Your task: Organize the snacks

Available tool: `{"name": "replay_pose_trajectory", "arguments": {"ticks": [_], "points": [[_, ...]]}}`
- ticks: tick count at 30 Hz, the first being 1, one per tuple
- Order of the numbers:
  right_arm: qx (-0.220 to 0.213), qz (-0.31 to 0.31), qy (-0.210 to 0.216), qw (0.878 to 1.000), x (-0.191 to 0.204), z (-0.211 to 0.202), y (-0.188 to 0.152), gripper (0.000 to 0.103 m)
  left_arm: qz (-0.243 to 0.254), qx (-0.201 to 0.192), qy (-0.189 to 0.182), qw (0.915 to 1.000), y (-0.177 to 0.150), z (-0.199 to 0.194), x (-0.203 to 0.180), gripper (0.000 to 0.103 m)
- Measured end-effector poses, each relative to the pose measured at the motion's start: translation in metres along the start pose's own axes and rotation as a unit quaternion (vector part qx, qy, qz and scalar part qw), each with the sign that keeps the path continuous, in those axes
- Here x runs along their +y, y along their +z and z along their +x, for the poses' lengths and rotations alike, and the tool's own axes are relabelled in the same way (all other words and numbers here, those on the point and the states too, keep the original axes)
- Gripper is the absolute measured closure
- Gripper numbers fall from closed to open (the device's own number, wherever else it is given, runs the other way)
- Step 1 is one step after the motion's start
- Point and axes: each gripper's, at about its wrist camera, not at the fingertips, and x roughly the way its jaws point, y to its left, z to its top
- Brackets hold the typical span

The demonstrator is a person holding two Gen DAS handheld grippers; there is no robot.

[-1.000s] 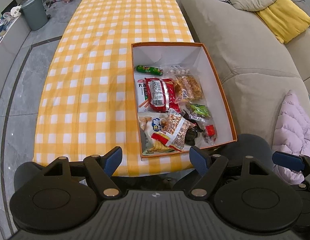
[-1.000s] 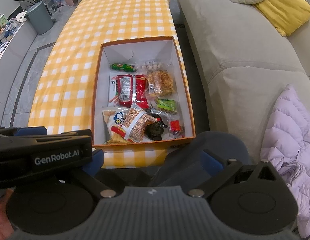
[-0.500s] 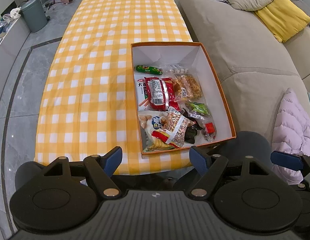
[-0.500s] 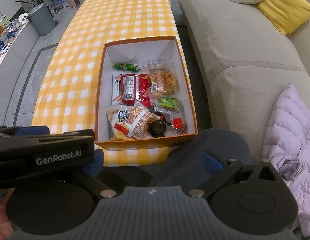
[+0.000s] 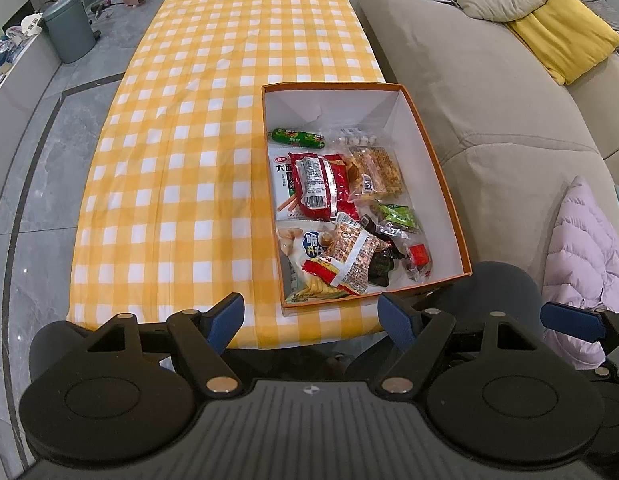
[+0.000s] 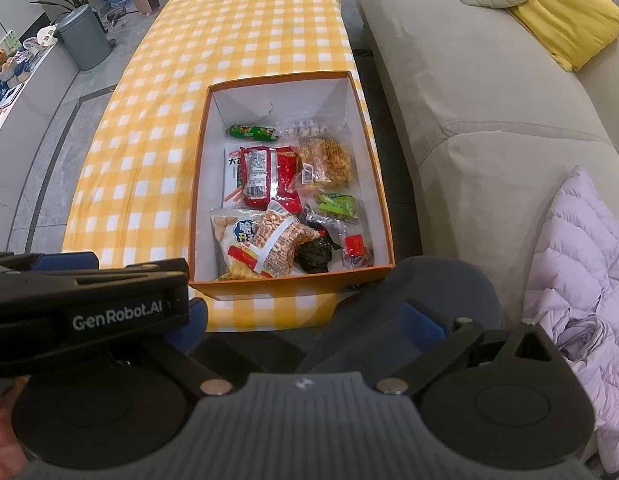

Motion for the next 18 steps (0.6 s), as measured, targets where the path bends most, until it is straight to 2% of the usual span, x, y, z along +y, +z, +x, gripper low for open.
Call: {"name": "replay_pose_trajectory", "arguments": {"ticks": [18], "points": [[0.000, 0.000, -0.001, 1.000, -0.0022, 0.0013, -0.0007, 0.003, 0.000, -0.001, -0.001, 1.0000, -0.0030, 0.0032, 0.0003, 0.015]]}}
